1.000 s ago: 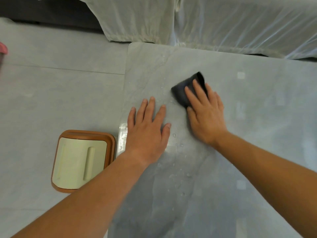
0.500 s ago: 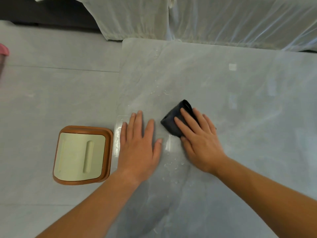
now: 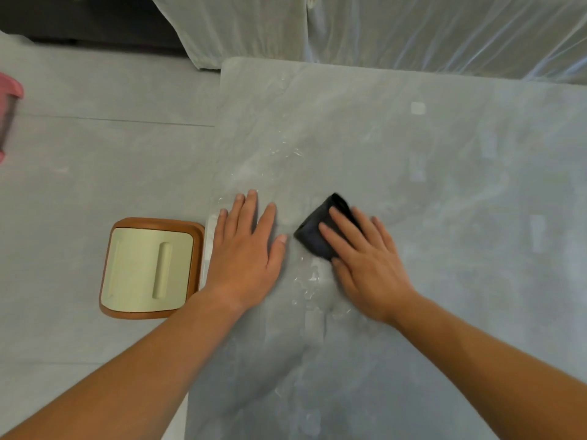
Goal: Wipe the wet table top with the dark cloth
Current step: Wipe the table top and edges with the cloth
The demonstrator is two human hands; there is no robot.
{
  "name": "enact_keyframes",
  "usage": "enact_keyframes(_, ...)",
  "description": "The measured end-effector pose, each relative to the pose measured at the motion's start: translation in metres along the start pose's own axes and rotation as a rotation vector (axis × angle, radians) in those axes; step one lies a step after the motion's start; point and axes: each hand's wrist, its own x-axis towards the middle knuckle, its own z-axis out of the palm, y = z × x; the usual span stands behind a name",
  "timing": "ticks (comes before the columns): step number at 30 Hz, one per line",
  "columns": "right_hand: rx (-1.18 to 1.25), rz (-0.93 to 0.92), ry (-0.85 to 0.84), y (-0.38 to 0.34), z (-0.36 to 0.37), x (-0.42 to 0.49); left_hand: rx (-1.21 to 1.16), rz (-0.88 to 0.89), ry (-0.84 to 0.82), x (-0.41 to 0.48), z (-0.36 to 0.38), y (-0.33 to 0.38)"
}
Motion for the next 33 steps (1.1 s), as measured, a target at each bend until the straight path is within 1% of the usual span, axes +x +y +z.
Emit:
enact_keyframes(2,0.041,0.124,0.025,0.003,-0.003,0.008,-0.014,0.003,0.002,-0.002,0.001,-0.002)
enact_keyframes(4,0.102,0.269,0.085,-0.013,0.002,0.006,-0.022,-0.015,0.027,-0.010,0.004,-0.003)
enact_keyframes(5,0.112,0.311,0.108,-0.025,0.007,-0.001,-0.019,-0.030,0.039,-0.018,0.006,-0.003)
enact_keyframes(6,0.111,0.305,0.112,-0.037,0.012,-0.011,-0.012,-0.041,0.046,-0.028,0.009,-0.003)
enact_keyframes(7,0.102,0.254,0.101,-0.047,0.018,-0.025,-0.006,-0.044,0.047,-0.040,0.012,-0.002)
enact_keyframes(9,0.072,0.094,0.059,-0.056,0.027,-0.051,0.000,-0.038,0.045,-0.064,0.019,-0.003)
enact_keyframes(11,0.060,-0.013,0.034,-0.045,0.027,-0.061,0.007,-0.042,0.040,-0.088,0.027,-0.005)
enact_keyframes(12,0.056,-0.030,0.040,-0.038,0.025,-0.058,0.016,-0.044,0.036,-0.098,0.031,-0.006)
enact_keyframes(14,0.058,0.034,0.065,-0.025,0.019,-0.045,0.038,-0.049,0.031,-0.113,0.039,-0.006)
enact_keyframes(16,0.090,0.179,0.107,-0.023,0.016,-0.035,0.053,-0.062,0.027,-0.122,0.045,-0.004)
enact_keyframes(18,0.102,0.283,0.140,-0.037,0.022,-0.040,0.056,-0.073,0.019,-0.126,0.047,-0.002)
enact_keyframes(19,0.096,0.291,0.146,-0.048,0.027,-0.050,0.057,-0.074,0.013,-0.127,0.048,-0.002)
enact_keyframes(20,0.089,0.256,0.141,-0.058,0.032,-0.064,0.057,-0.071,0.006,-0.128,0.048,-0.002)
enact_keyframes(22,0.074,0.102,0.083,-0.073,0.042,-0.097,0.064,-0.057,-0.004,-0.131,0.046,-0.002)
enact_keyframes(24,0.050,-0.035,0.023,-0.072,0.043,-0.118,0.074,-0.040,0.003,-0.135,0.044,-0.002)
enact_keyframes(26,0.040,-0.081,0.010,-0.058,0.038,-0.116,0.073,-0.028,0.003,-0.141,0.044,-0.002)
enact_keyframes(27,0.034,-0.057,0.018,-0.052,0.035,-0.110,0.073,-0.023,-0.003,-0.144,0.045,-0.003)
enact_keyframes(28,0.039,0.006,0.034,-0.048,0.031,-0.102,0.076,-0.018,-0.008,-0.148,0.046,-0.005)
enact_keyframes(30,0.085,0.193,0.077,-0.045,0.028,-0.091,0.081,-0.003,-0.006,-0.154,0.049,-0.009)
enact_keyframes(32,0.125,0.343,0.110,-0.057,0.032,-0.091,0.071,0.009,0.008,-0.161,0.053,-0.013)
enact_keyframes(33,0.128,0.373,0.121,-0.068,0.037,-0.097,0.065,0.013,0.017,-0.166,0.055,-0.015)
